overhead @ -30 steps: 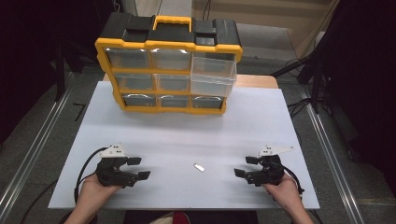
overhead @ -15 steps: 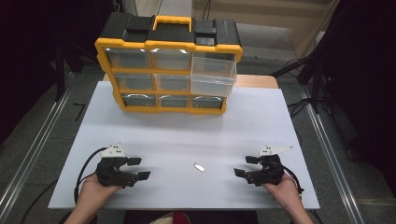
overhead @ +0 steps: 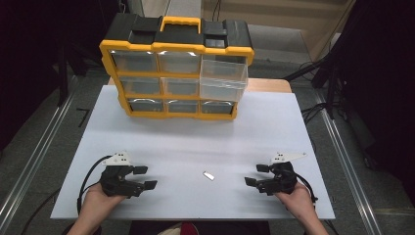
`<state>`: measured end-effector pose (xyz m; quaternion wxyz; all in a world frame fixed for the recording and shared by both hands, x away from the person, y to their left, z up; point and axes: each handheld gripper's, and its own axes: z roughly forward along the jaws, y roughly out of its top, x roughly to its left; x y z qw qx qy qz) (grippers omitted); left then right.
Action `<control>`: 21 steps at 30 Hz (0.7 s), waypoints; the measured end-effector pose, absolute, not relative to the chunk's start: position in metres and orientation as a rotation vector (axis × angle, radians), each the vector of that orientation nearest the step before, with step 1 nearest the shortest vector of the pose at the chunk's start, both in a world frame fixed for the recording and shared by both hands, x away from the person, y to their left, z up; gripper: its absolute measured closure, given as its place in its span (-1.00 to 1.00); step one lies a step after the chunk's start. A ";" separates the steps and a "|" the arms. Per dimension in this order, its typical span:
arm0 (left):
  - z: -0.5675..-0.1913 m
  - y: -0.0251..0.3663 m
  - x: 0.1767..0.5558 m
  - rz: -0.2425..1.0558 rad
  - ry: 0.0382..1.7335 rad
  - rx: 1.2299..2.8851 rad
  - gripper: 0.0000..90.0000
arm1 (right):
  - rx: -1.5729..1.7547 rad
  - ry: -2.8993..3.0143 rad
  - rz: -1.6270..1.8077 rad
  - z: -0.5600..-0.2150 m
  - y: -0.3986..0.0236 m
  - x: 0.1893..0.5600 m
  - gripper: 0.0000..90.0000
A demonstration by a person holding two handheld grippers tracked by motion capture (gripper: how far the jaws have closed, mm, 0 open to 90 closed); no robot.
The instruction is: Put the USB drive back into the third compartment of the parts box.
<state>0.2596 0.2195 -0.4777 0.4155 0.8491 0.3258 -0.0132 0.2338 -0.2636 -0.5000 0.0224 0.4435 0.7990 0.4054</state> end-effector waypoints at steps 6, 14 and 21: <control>-0.478 0.220 0.260 -0.033 0.818 2.131 -0.32 | 1.395 2.470 1.266 -0.500 -0.267 0.237 -0.55; -0.479 0.221 0.260 -0.036 0.823 2.126 -0.32 | 1.388 2.515 1.280 -0.501 -0.266 0.240 -0.55; -0.479 0.220 0.260 -0.032 0.822 2.125 -0.32 | 1.382 2.513 1.289 -0.499 -0.265 0.241 -0.55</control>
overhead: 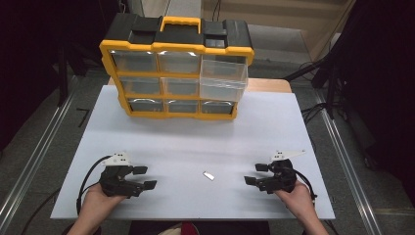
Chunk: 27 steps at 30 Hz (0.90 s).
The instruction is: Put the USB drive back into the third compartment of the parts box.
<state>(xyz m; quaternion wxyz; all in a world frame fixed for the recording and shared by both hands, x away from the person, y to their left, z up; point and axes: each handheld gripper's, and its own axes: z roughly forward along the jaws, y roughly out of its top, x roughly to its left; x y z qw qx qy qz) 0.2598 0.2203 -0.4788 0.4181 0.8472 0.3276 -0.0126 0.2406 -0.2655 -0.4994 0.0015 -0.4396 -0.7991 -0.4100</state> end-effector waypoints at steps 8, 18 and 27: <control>-0.479 0.221 0.260 -0.027 0.807 2.121 -0.32 | -1.360 -2.522 -1.289 -0.496 -0.262 0.243 -0.55; -0.479 0.220 0.259 0.001 0.786 2.112 -0.32 | -1.327 -2.556 -1.326 -0.481 -0.250 0.254 -0.55; -0.479 0.221 0.259 0.009 0.779 2.112 -0.32 | -1.273 -2.585 -1.318 -0.473 -0.228 0.266 -0.55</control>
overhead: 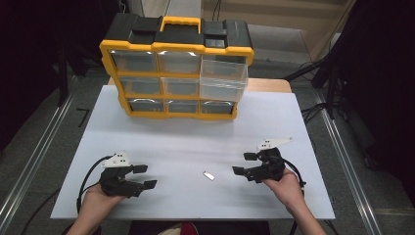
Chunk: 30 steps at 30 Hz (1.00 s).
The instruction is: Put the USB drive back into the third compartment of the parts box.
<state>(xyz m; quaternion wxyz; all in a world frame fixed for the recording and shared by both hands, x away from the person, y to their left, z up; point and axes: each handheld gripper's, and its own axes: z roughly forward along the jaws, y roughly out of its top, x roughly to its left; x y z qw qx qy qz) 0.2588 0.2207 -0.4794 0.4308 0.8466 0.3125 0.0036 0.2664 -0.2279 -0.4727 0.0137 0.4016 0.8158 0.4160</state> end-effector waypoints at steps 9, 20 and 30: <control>-0.479 0.222 0.259 0.011 0.779 2.116 -0.32 | 1.248 2.586 1.291 -0.472 -0.208 0.274 -0.55; -0.479 0.222 0.259 0.005 0.788 2.113 -0.32 | 1.246 2.597 1.266 -0.472 -0.189 0.279 -0.55; -0.479 0.222 0.259 -0.001 0.784 2.113 -0.32 | 1.223 2.634 1.236 -0.477 -0.172 0.282 -0.54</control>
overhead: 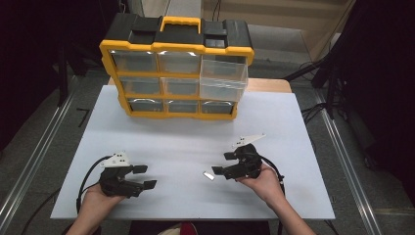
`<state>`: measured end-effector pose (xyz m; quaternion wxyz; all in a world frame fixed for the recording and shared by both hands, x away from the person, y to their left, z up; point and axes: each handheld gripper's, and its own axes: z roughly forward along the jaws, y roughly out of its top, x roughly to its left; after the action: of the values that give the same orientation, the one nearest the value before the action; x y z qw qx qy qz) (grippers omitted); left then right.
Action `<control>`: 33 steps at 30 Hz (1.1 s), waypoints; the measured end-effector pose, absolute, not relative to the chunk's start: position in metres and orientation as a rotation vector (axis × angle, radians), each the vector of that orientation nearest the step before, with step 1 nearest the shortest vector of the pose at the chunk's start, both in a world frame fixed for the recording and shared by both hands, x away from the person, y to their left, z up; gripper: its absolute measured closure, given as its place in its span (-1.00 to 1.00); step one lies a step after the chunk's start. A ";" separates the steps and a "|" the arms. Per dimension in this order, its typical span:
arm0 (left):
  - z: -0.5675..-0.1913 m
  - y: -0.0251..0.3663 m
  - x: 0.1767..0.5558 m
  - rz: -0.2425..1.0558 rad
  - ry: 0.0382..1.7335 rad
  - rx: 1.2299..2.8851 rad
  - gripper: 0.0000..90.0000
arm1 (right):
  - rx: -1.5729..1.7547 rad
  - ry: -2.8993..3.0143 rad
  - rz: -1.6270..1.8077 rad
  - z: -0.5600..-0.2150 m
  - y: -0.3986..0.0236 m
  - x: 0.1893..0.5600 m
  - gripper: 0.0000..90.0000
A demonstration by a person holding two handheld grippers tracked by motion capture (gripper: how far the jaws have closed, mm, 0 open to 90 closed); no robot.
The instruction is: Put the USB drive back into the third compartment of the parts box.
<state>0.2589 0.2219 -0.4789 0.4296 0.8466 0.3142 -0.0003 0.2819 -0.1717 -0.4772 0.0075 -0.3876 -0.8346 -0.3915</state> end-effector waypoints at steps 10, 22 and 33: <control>-0.479 0.223 0.260 -0.009 0.785 2.109 -0.32 | -1.188 -2.643 -1.170 -0.488 -0.157 0.281 -0.47; -0.479 0.223 0.260 -0.004 0.787 2.108 -0.32 | -1.177 -2.652 -1.081 -0.500 -0.142 0.278 -0.11; -0.480 0.223 0.260 -0.012 0.796 2.112 -0.32 | -1.182 -2.755 -1.036 -0.502 -0.133 0.271 0.29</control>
<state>0.2600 0.2226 -0.4798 0.4282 0.8456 0.3186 -0.0047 0.2708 -0.1327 -0.5020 -0.0154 -0.3726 -0.8685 -0.3266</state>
